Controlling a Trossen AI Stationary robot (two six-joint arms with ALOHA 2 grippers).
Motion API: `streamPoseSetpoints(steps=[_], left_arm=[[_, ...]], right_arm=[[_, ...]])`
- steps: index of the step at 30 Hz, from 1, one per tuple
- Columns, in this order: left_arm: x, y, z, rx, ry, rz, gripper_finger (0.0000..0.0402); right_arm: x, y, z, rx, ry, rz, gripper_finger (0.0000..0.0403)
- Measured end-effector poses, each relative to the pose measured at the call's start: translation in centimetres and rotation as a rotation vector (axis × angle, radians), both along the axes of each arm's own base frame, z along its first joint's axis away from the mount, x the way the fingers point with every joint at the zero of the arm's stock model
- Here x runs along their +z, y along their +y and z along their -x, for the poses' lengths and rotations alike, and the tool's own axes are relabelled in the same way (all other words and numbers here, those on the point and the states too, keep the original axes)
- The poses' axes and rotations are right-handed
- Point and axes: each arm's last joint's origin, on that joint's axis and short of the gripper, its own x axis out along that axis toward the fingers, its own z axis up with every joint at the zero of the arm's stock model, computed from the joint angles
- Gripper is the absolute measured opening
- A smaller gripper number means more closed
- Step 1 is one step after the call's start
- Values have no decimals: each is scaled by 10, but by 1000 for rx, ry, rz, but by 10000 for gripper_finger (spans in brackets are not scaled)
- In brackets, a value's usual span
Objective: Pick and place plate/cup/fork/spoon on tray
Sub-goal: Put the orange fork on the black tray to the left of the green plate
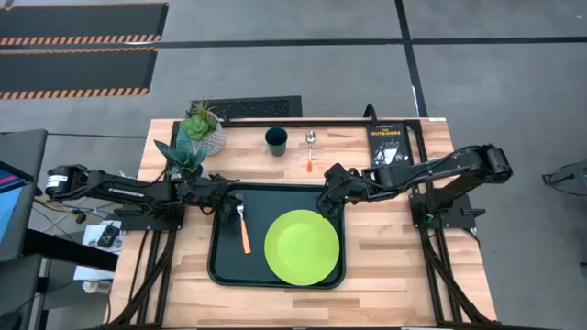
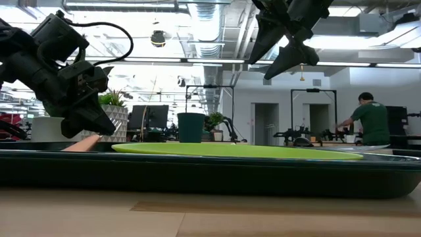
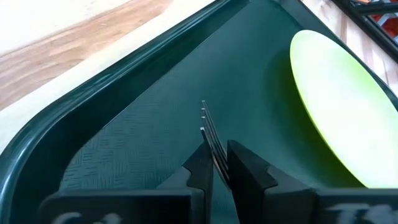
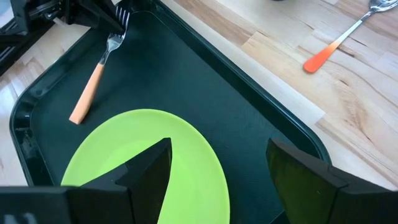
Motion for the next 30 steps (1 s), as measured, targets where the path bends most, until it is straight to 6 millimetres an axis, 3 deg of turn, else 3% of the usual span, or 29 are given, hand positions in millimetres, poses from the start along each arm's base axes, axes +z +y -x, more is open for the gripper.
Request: streamPoseSetpoints(steps=[16, 30], left_arm=[[0, 0, 0, 13, -3, -1, 39], [0, 2, 0, 69, -8, 5, 164]], right_arm=[[0, 0, 0, 0, 0, 0, 286], [0, 0, 0, 1, 0, 0, 286]])
